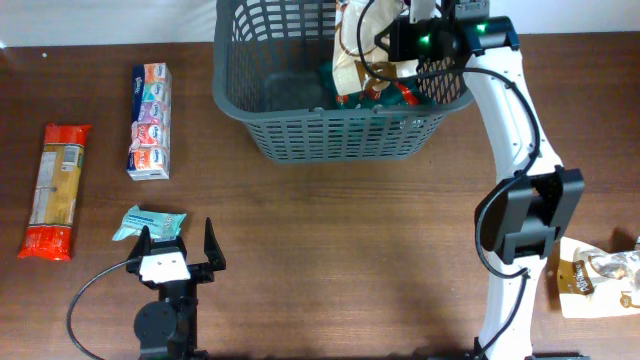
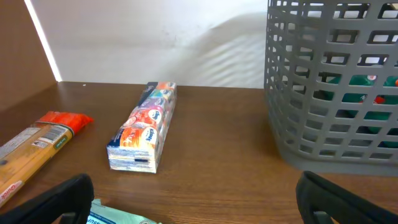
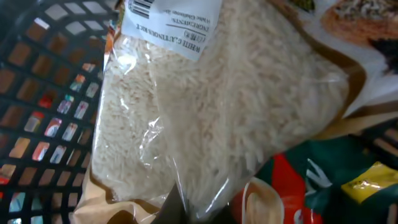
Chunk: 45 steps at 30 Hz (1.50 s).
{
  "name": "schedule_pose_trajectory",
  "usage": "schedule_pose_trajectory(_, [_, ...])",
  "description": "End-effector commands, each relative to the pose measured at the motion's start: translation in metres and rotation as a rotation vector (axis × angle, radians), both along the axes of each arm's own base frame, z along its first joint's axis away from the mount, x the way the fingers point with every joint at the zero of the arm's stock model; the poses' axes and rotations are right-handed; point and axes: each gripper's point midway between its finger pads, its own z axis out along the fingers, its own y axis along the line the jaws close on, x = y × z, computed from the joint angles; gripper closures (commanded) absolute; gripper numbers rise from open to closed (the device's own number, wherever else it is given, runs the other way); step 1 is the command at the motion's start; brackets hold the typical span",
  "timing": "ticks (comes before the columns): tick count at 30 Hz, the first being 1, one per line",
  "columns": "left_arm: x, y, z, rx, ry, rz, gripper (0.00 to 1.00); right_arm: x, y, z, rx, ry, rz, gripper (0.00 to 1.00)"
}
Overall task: Pack container
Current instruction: 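Carry the rice bag over the basket and release it inside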
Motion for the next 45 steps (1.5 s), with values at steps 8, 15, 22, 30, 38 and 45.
schedule_pose_trajectory(8, [0.000,-0.003,-0.001,-0.011,-0.003,-0.013,0.01,-0.017,-0.033,-0.024,-0.189,0.116,-0.112,0.96])
schedule_pose_trajectory(15, [0.000,-0.003,-0.001,-0.010,-0.003,-0.013,0.01,-0.037,-0.048,-0.042,-0.263,0.213,-0.121,0.96])
schedule_pose_trajectory(22, [0.000,-0.003,-0.001,-0.010,-0.003,-0.013,0.01,-0.035,-0.047,-0.041,-0.261,0.205,-0.121,0.90])
schedule_pose_trajectory(30, [0.000,-0.003,-0.001,-0.010,-0.003,-0.013,0.01,-0.031,-0.047,-0.038,-0.257,0.185,-0.123,0.10])
schedule_pose_trajectory(38, [0.000,-0.003,-0.001,-0.011,-0.003,-0.013,0.01,-0.013,-0.058,0.001,-0.238,0.065,-0.156,0.01])
schedule_pose_trajectory(45, [0.000,-0.003,-0.001,-0.010,-0.003,-0.013,0.01,-0.007,-0.098,0.129,-0.187,-0.225,-0.258,0.01])
